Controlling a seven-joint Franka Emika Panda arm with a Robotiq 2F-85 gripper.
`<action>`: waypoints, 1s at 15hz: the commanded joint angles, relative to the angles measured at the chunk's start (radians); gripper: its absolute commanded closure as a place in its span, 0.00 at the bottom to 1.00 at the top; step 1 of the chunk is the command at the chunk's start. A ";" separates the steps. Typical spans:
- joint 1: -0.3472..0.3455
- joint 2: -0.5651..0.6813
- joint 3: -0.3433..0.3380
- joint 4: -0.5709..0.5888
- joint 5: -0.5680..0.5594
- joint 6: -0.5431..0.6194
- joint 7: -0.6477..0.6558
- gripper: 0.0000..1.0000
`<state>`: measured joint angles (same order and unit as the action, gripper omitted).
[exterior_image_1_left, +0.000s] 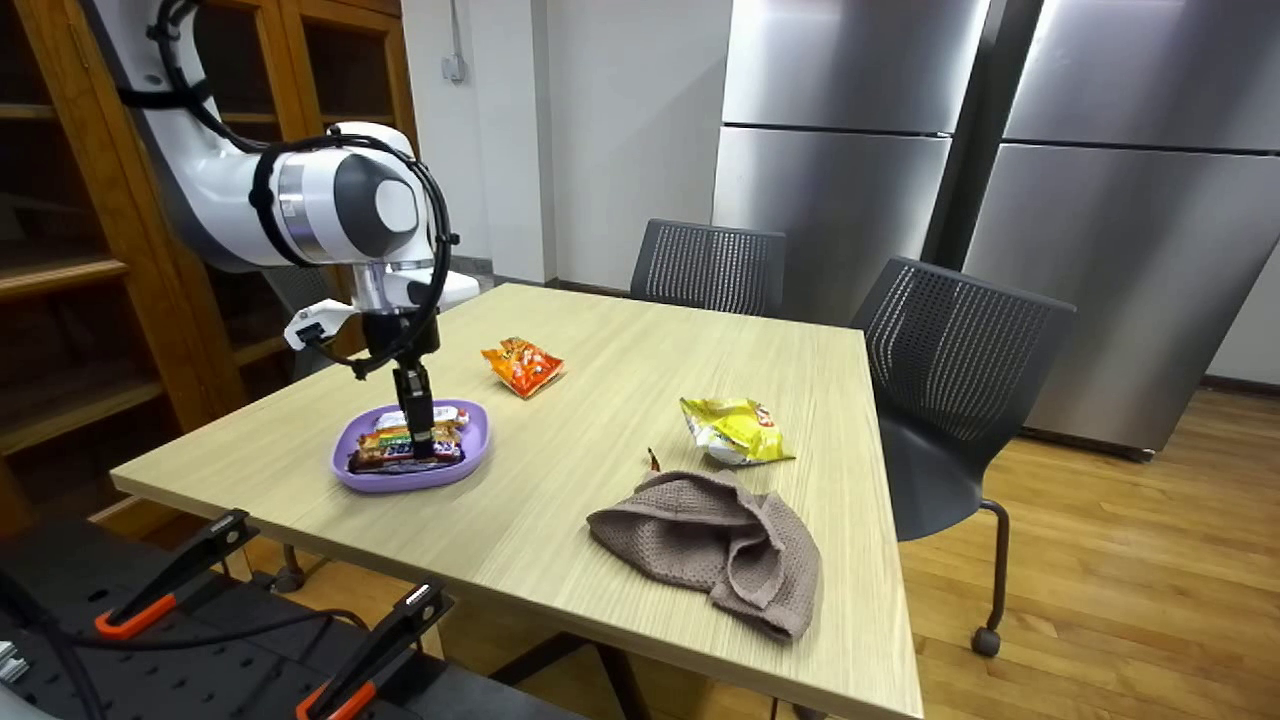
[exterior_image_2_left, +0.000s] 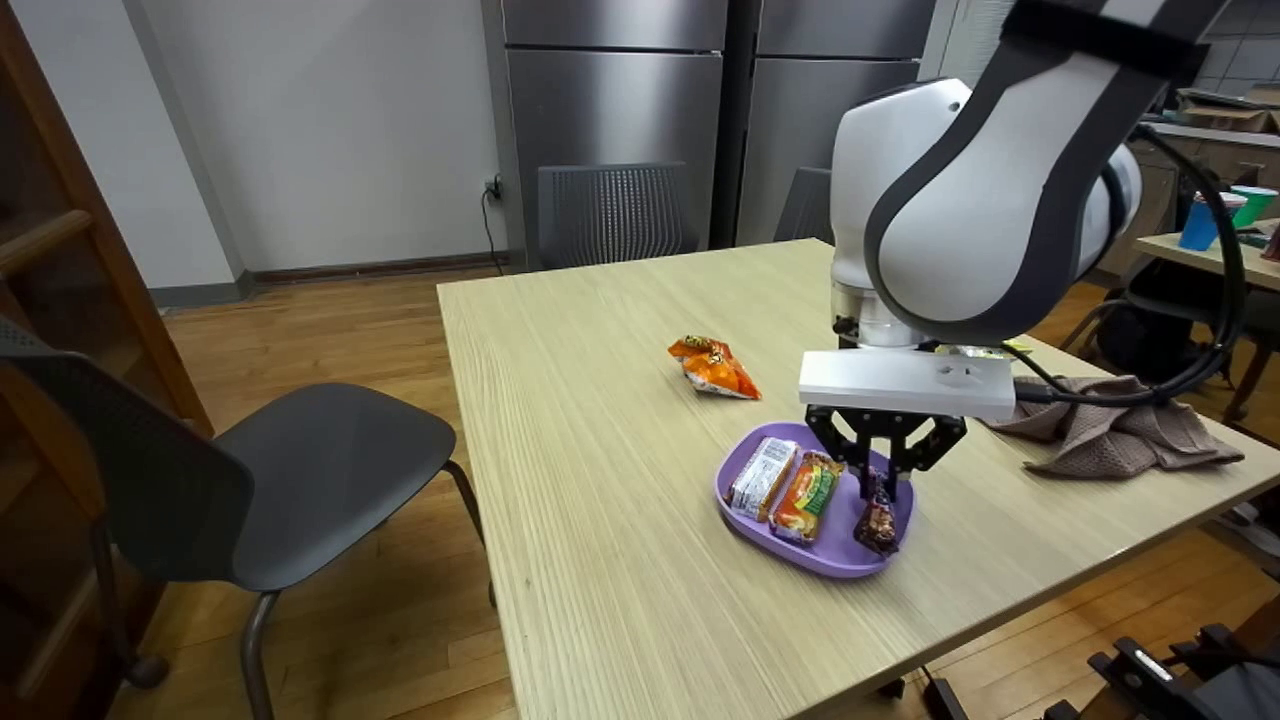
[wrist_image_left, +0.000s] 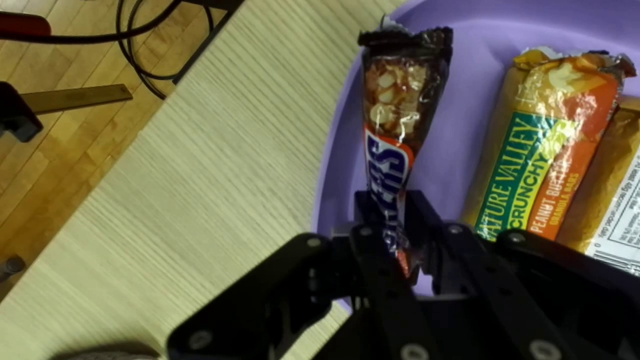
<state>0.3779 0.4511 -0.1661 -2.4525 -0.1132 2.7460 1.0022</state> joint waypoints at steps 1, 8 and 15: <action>-0.016 -0.017 0.013 -0.003 0.009 0.004 0.011 0.48; -0.015 -0.027 0.005 -0.008 0.006 0.010 0.018 0.00; -0.019 -0.043 -0.020 -0.004 -0.004 0.031 0.013 0.00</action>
<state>0.3763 0.4389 -0.1854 -2.4516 -0.1114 2.7710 1.0096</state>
